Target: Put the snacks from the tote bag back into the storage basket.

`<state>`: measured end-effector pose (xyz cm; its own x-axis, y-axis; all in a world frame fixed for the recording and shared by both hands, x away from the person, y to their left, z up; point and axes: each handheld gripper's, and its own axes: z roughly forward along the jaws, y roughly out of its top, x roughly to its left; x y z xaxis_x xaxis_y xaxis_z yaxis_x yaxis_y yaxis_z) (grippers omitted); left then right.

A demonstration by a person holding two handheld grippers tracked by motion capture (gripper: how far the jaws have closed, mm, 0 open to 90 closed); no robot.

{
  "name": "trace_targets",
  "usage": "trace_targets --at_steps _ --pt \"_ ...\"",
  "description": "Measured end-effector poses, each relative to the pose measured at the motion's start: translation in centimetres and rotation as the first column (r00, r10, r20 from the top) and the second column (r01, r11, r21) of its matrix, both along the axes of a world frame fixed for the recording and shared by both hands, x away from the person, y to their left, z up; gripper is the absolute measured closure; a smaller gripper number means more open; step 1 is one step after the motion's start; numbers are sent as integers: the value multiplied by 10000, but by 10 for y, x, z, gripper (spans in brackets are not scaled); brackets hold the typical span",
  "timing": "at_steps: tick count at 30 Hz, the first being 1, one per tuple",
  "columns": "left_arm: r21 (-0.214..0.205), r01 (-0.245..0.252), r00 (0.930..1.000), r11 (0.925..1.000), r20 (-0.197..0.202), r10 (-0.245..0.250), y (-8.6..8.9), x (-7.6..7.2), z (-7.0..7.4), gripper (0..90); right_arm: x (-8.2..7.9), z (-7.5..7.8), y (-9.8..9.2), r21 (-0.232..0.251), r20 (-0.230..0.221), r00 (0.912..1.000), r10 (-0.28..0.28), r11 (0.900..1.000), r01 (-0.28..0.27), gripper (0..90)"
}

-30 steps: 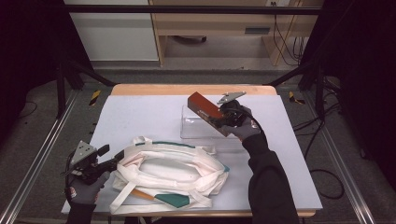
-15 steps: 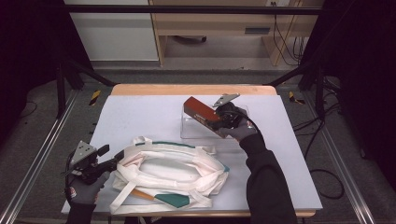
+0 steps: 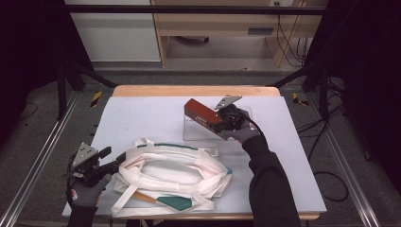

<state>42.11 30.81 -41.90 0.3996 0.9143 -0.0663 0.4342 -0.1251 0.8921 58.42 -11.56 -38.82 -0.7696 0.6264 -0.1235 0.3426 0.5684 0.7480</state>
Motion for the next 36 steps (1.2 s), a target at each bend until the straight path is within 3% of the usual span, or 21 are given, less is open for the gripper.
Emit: trace_targets --at_steps 10,13,19,27,36 --pt "0 -10 10000 10000 11 10 0 0 0 346 1 -3 -1 -209 -99 9999 125 9997 -127 437" --pt "8 4 10000 10000 -11 -4 0 0 0 346 2 -7 -2 -559 -204 9998 38 9984 -50 436" --pt "14 -8 10000 10000 -18 8 0 0 0 346 5 -14 0 -732 -491 9988 6 9973 -42 435" --pt "10 -11 10000 10000 -23 11 0 0 0 346 8 -20 1 -643 -833 9964 -153 9979 99 431" --pt "21 -18 10000 10000 -38 18 1 0 -1 346 12 -27 4 -885 -1198 9923 -325 9958 220 427"
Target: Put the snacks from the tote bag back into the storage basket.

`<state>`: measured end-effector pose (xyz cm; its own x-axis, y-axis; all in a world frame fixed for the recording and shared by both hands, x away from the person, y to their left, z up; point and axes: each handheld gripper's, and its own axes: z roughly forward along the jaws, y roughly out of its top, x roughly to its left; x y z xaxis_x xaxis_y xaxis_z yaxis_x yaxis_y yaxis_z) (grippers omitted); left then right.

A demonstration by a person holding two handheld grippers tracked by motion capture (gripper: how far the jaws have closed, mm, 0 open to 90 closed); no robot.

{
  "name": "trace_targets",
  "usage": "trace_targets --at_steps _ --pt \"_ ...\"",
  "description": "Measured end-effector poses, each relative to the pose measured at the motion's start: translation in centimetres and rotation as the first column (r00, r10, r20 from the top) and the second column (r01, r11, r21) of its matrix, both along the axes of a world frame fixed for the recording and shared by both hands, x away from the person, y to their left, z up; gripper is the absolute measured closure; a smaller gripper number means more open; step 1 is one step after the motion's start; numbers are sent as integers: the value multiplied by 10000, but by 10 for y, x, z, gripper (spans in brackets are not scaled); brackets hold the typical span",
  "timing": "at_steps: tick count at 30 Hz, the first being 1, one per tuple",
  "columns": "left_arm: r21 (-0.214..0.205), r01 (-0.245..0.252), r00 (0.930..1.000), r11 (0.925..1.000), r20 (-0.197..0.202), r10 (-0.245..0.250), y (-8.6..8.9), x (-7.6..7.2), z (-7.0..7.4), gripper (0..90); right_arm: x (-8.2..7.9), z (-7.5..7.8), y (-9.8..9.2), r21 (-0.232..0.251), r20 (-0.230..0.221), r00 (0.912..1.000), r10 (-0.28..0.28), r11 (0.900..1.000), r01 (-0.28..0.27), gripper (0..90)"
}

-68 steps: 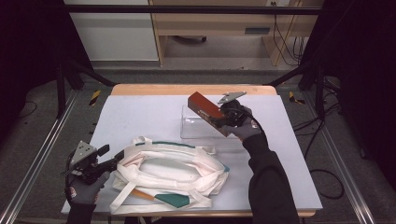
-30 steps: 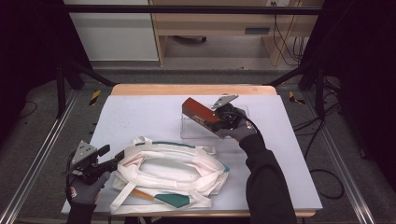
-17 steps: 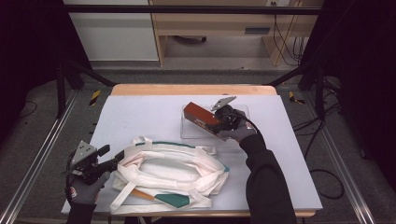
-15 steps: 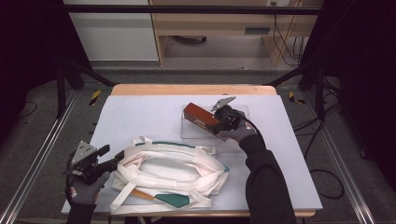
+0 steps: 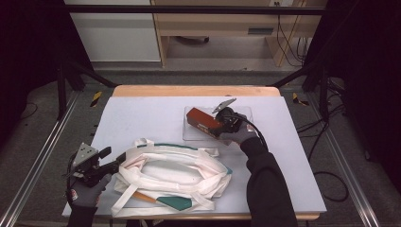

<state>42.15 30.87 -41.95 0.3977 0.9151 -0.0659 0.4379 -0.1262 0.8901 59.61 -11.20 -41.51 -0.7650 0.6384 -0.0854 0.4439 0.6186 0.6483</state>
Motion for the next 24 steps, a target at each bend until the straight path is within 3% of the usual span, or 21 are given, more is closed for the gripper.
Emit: trace_targets --at_steps 9,15,17,24 --pt "7 -5 10000 10000 -7 5 0 0 0 346 2 -6 2 -362 -258 9996 -69 9993 60 422" --pt "20 12 10000 10000 -20 -12 0 0 0 346 3 -7 2 -336 -419 9989 -202 9993 188 411" --pt "26 14 10000 10000 -31 -14 0 0 -1 346 3 -7 2 -438 -403 9988 -273 9987 255 403" --pt "15 27 10000 10000 -30 -27 0 0 -1 346 -2 4 -1 -134 -74 9991 -411 9991 410 395"
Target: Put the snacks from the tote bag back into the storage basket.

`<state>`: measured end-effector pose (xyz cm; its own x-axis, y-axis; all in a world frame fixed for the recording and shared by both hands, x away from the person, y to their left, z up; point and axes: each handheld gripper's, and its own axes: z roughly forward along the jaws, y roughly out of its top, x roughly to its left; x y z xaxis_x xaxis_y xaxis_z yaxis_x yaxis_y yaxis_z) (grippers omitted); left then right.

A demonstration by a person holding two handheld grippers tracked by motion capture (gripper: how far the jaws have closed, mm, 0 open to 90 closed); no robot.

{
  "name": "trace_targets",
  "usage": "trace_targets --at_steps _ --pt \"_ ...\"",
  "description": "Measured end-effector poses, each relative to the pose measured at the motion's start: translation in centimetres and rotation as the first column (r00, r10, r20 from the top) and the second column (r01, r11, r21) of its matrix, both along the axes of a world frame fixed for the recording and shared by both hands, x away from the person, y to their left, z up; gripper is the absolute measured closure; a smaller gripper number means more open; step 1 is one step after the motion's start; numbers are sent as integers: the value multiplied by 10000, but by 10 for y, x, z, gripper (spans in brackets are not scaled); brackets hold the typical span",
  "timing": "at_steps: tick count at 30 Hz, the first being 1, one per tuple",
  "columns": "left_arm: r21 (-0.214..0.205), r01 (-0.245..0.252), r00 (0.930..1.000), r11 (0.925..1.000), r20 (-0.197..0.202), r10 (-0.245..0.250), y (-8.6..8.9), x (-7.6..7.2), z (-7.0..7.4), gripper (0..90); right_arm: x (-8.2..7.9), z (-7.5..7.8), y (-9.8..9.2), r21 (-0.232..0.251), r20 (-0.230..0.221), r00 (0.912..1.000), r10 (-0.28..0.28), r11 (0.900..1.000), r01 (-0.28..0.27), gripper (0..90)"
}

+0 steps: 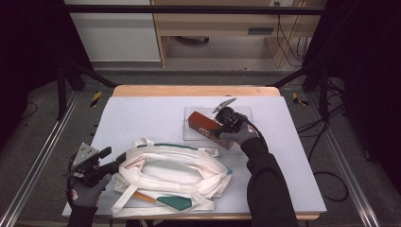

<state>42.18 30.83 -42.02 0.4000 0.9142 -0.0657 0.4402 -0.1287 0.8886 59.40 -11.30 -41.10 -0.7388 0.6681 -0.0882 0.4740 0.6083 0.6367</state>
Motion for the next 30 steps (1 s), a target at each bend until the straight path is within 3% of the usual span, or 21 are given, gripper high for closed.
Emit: trace_targets --at_steps 4,9,12,14,16,23,30 --pt "13 16 10000 10000 0 -16 0 0 0 345 -8 11 -5 409 284 9993 -251 9989 239 443" --pt "-6 11 10000 10000 8 -11 0 0 0 344 -23 19 -13 1050 388 9954 -872 9910 828 592" --pt "16 22 10000 10000 -2 -22 -1 0 0 344 -31 19 -16 767 213 9939 -1082 9914 1063 697" --pt "20 29 10000 10000 -6 -29 -1 0 0 344 -35 17 -18 979 104 9939 -1100 9893 1085 768" --pt "38 30 10000 10000 -17 -30 -2 0 0 344 -37 15 -19 847 -139 9944 -1052 9907 1060 819" --pt "13 23 10000 10000 4 -23 -1 0 0 344 -40 11 -12 773 -476 9962 -730 9941 765 895" --pt "37 28 10000 10000 24 -28 -1 -1 1 344 -40 5 -6 412 -779 9946 -688 9965 722 900"
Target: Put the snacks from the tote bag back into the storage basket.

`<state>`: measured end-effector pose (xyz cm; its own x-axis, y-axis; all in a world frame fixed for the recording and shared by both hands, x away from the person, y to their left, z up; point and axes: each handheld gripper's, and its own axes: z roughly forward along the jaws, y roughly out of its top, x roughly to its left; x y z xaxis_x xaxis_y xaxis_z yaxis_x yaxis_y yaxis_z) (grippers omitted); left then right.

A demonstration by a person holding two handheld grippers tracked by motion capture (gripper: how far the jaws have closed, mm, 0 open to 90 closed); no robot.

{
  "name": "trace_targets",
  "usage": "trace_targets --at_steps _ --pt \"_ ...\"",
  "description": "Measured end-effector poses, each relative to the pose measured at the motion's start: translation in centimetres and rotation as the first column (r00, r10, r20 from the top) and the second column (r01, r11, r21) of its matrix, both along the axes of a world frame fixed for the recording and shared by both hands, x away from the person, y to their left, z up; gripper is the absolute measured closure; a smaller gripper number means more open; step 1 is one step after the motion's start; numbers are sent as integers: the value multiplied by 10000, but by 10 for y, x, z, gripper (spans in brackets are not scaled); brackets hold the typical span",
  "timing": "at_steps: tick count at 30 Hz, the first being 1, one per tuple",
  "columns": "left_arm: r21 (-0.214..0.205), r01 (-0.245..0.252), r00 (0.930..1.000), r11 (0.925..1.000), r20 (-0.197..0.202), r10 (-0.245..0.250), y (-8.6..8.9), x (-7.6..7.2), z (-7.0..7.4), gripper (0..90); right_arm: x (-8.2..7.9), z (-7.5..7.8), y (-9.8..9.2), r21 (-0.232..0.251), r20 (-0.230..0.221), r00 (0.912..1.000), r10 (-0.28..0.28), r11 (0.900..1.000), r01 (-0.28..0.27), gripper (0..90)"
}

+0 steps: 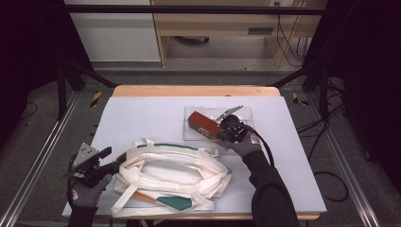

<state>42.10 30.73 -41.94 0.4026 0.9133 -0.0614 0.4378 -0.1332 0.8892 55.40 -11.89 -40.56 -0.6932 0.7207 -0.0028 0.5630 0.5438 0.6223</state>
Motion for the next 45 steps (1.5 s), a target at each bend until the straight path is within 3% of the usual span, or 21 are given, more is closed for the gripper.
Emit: trace_targets --at_steps 6,25,45 --pt "-27 -7 10000 10000 17 7 0 0 0 345 2 -3 1 -347 -87 9999 -143 9993 140 900" --pt "12 -3 10000 10000 4 3 0 0 0 344 6 -7 -24 -512 -59 9954 -952 9942 948 900" --pt "15 -5 10000 10000 3 5 0 0 0 344 7 -7 -26 -649 -6 9941 -1082 9920 1080 898"
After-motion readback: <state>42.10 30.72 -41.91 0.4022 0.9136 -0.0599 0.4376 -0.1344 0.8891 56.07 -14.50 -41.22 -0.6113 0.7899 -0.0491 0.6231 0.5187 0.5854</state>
